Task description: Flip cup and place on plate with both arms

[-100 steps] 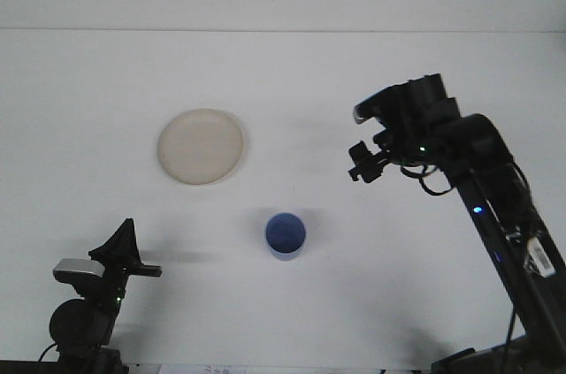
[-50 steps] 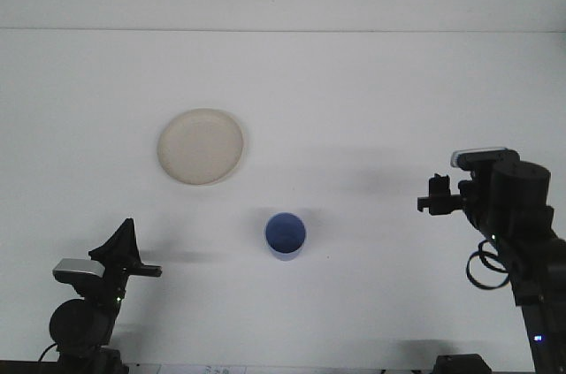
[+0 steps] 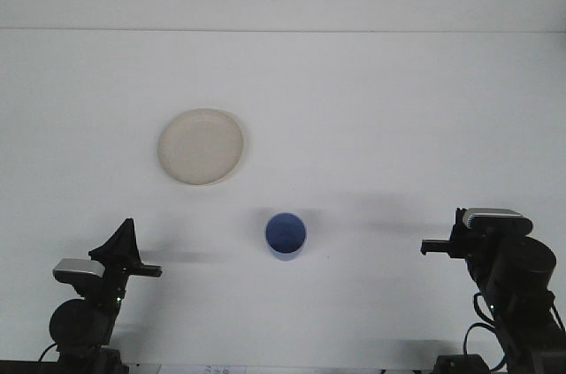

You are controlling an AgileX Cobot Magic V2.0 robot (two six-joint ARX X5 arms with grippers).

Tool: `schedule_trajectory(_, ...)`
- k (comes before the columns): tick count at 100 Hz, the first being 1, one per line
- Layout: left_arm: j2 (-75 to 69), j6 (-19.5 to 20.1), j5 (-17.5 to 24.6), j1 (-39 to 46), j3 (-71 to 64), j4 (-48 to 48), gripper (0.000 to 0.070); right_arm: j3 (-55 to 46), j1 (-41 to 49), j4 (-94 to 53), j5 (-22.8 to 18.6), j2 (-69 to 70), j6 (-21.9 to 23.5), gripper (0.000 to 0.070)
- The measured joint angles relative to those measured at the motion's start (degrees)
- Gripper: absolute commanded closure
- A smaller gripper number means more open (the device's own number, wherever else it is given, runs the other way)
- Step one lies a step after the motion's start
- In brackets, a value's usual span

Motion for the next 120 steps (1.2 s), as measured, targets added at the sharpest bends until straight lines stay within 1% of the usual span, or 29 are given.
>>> schedule_trajectory(13,0.00,-0.85,0.02,0.00,0.11,-0.39,0.0687,0.00,0.00,-0.02,0.02,-0.70,0.35,0.0700)
schedule_trajectory(23,0.26,-2.71,0.02,0.00,2.56,-4.35,0.0687,0.00,0.00,-0.04,0.02,-0.59,0.37,0.0700)
schedule_trajectory(31,1.90,-4.39,0.00,0.00,8.00,-8.28,0.0687,0.00,0.00,-0.04,0.02,-0.42,0.37,0.0700)
schedule_trajectory(38,4.26,-5.09,0.02,0.00,14.45,-11.85,0.0687,0.00,0.00,-0.04,0.02,-0.42,0.37,0.0700)
schedule_trajectory(51,12.33,-5.11,0.02,0.00,27.04,-20.65,0.0687,0.00,0.00,-0.04,0.02,-0.42,0.37,0.0700)
schedule_trajectory(60,19.63,-3.74,1.01,0.00,35.45,-28.11,0.0687,0.00,0.00,-0.04,0.02,-0.42,0.37,0.0700)
schedule_trajectory(68,26.21,-0.66,2.40,0.00,42.58,-33.92,0.0687,0.00,0.00,-0.04,0.02,-0.42,0.37,0.0700)
schedule_trajectory(74,30.71,1.68,2.60,-0.02,47.06,-37.27,0.0687,0.00,0.00,-0.04,0.02,-0.42,0.37,0.0700)
schedule_trajectory(80,34.80,3.08,2.62,-0.02,50.42,-39.78,0.0687,0.00,0.00,-0.04,0.02,-0.42,0.37,0.0700)
schedule_trajectory(92,40.61,3.96,2.62,0.00,52.46,-41.33,0.0687,0.00,0.00,-0.04,0.02,-0.42,0.37,0.0700)
schedule_trajectory(107,44.39,3.76,2.62,-0.02,52.15,-42.07,0.0680,0.00,0.00,-0.04,0.02,-0.42,0.37,0.0700)
schedule_trajectory(110,44.57,3.58,2.62,0.00,52.15,-41.99,0.0664,0.00,0.00,-0.04,0.02,-0.42,0.37,0.0700)
schedule_trajectory(113,44.70,3.43,2.62,0.00,52.15,-41.88,0.0613,0.00,0.00,-0.04,0.02,-0.42,0.37,0.0700)
schedule_trajectory(116,44.85,3.23,2.62,-0.02,52.15,-41.70,0.0535,0.00,0.00,-0.04,0.02,-0.42,0.37,0.0700)
schedule_trajectory(120,45.16,2.91,2.62,-0.02,52.15,-41.46,0.0402,0.00,0.00,-0.04,0.02,-0.42,0.37,0.0700)
